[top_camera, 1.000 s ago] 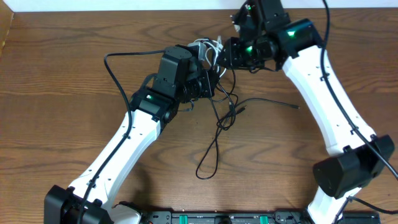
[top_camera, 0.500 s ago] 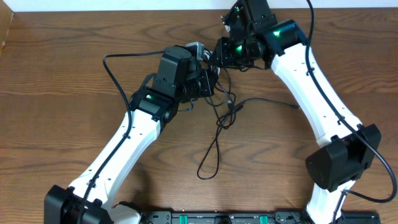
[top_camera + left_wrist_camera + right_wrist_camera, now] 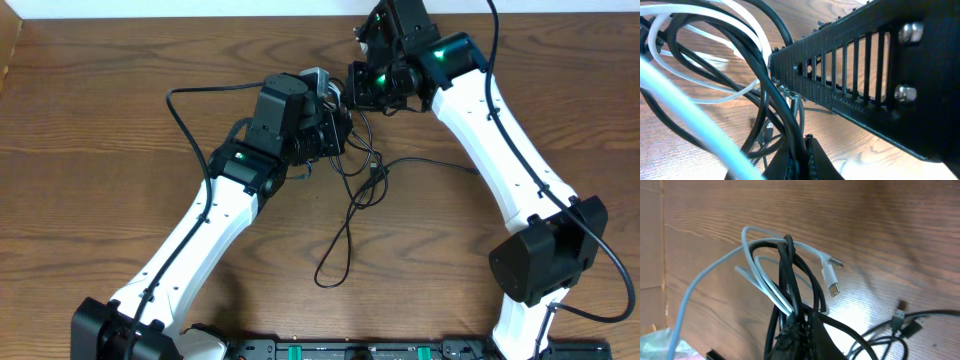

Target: Untangle cables

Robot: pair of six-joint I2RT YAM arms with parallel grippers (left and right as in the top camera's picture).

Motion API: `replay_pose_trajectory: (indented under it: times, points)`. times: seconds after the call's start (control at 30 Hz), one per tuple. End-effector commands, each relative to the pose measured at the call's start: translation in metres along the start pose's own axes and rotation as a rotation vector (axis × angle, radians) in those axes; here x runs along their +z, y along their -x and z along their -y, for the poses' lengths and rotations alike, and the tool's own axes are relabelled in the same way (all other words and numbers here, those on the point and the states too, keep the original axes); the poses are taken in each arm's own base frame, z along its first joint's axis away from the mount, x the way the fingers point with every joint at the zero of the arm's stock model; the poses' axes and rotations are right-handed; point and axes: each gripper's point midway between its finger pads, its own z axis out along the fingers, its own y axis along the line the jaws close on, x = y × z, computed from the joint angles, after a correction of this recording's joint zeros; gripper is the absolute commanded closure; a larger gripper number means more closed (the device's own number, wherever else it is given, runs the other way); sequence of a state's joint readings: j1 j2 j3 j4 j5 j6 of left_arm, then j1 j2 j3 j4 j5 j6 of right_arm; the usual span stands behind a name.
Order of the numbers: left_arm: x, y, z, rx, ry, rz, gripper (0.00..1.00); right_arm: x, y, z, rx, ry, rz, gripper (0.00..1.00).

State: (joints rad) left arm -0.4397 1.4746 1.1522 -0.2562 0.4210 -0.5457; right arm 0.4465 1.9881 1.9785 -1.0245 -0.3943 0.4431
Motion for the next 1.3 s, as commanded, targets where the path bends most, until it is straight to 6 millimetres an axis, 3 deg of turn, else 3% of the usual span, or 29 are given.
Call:
replay_pose_trajectory:
  times: [0.0,0.07,0.13,0.27,0.37,0.5,0.63,0.8,0.93,1.03,1.1,1.27]
  points:
    - [-0.008,0.005,0.012,0.051,-0.048,0.014,0.92,0.002,-0.001,0.018,-0.028,-0.061,-0.011,0.99]
    - [-0.01,0.011,0.002,0.066,-0.015,0.036,0.92,-0.005,0.002,0.03,-0.028,-0.074,-0.008,0.99]
    - [-0.014,0.019,-0.022,0.04,0.082,0.068,0.92,-0.018,0.008,0.044,-0.022,-0.089,0.005,0.99]
    - [-0.025,0.028,-0.064,-0.011,0.247,0.106,0.92,-0.054,0.019,0.071,0.001,-0.117,0.056,0.99]
    - [-0.032,0.032,-0.082,-0.021,0.313,0.118,0.92,-0.087,0.025,0.092,0.042,-0.14,0.102,0.99]
    - [-0.037,0.036,-0.092,-0.019,0.332,0.124,0.92,-0.127,0.026,0.109,0.08,-0.126,0.154,0.99]
    - [-0.038,0.037,-0.093,-0.014,0.337,0.131,0.92,-0.153,0.025,0.11,0.086,-0.078,0.191,0.99]
    - [-0.045,0.043,-0.108,-0.014,0.432,0.173,0.92,-0.184,0.027,0.128,0.115,-0.103,0.256,0.99]
    - [-0.043,0.041,-0.105,-0.016,0.41,0.158,0.92,-0.205,0.027,0.129,0.139,-0.041,0.296,0.99]
    - [-0.037,0.039,-0.091,-0.012,0.33,0.137,0.92,-0.204,0.021,0.126,0.145,-0.03,0.275,0.99]
    - [-0.032,0.04,-0.075,-0.001,0.24,0.126,0.92,-0.196,0.016,0.12,0.119,-0.025,0.241,0.98]
    - [-0.028,0.045,-0.015,0.057,-0.075,0.101,0.92,-0.172,0.009,0.09,0.043,0.008,0.175,0.8]
